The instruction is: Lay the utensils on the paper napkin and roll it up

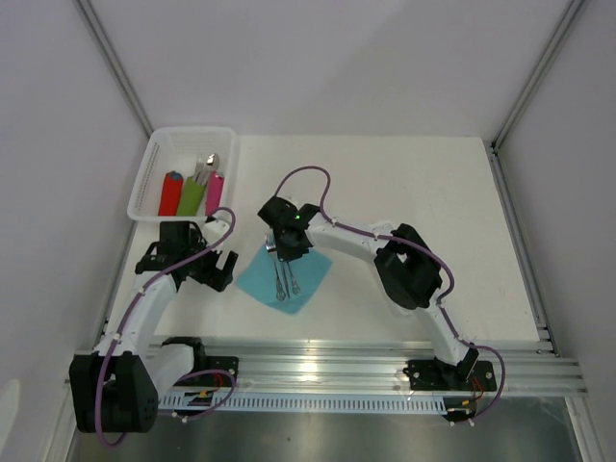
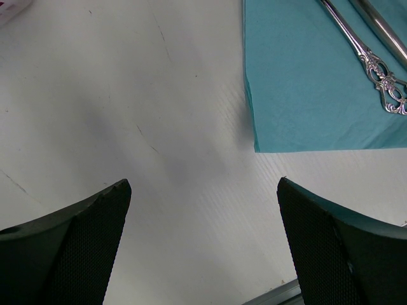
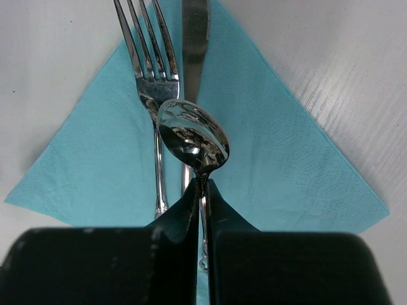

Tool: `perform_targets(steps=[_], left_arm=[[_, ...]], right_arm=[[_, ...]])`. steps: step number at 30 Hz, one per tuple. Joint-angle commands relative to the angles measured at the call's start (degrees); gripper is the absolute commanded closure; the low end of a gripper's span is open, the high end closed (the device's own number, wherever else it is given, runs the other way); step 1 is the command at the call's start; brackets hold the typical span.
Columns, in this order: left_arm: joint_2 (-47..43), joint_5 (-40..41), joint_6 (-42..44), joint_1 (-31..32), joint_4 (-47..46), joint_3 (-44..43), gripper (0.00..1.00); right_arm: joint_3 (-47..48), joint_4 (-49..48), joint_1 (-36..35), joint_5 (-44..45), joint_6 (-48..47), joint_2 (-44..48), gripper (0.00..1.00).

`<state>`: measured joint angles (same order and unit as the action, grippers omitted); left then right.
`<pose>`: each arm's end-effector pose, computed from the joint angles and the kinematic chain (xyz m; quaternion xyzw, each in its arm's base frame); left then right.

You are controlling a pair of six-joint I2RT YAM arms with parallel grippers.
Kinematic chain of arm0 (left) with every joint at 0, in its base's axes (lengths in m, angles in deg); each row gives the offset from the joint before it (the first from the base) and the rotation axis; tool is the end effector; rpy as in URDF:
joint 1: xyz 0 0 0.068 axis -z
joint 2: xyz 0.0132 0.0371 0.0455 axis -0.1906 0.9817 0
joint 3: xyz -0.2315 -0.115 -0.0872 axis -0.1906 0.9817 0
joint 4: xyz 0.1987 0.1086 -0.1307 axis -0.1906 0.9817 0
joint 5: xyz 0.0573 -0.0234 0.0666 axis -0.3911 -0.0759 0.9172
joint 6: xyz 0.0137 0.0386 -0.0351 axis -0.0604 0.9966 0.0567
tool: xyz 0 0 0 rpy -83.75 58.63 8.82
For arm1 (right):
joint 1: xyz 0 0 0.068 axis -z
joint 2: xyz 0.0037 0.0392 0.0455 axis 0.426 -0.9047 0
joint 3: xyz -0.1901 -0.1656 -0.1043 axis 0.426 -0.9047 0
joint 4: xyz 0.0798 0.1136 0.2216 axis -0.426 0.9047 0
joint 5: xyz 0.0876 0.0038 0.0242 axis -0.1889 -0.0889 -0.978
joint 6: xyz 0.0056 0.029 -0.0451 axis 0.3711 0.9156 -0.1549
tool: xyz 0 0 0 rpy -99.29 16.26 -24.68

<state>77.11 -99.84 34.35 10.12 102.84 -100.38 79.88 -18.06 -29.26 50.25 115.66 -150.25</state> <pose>0.1896 -0.0082 0.2125 0.2533 0.9113 -0.0777 0.3153 0.2804 0.3840 0.1868 -0.1575 0.9599 0.1047 0.2070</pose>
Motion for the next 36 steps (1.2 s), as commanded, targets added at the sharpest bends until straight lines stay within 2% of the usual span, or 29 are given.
perform_targets(steps=[1, 27, 33, 34, 36], left_arm=[[0.1, 0.5, -0.8, 0.3, -1.4, 0.1, 0.01], [0.7, 1.3, -0.9, 0.2, -2.1, 0.6, 0.0], [0.5, 1.3, -0.9, 0.2, -2.1, 0.4, 0.01], [0.5, 1.3, -0.9, 0.2, -2.1, 0.4, 0.01], [0.5, 1.3, -0.9, 0.2, -2.1, 0.4, 0.0]], right_arm=[[1.9, -1.2, 0.5, -1.0, 1.9, -1.3, 1.0], [-2.2, -4.5, 2.3, -4.8, 4.0, -2.0, 1.0], [-2.2, -4.5, 2.7, -5.5, 4.4, -2.2, 0.9], [-2.2, -4.5, 2.7, -5.5, 4.3, -2.1, 0.84], [-2.2, -4.5, 2.7, -5.7, 4.3, -2.1, 0.78]])
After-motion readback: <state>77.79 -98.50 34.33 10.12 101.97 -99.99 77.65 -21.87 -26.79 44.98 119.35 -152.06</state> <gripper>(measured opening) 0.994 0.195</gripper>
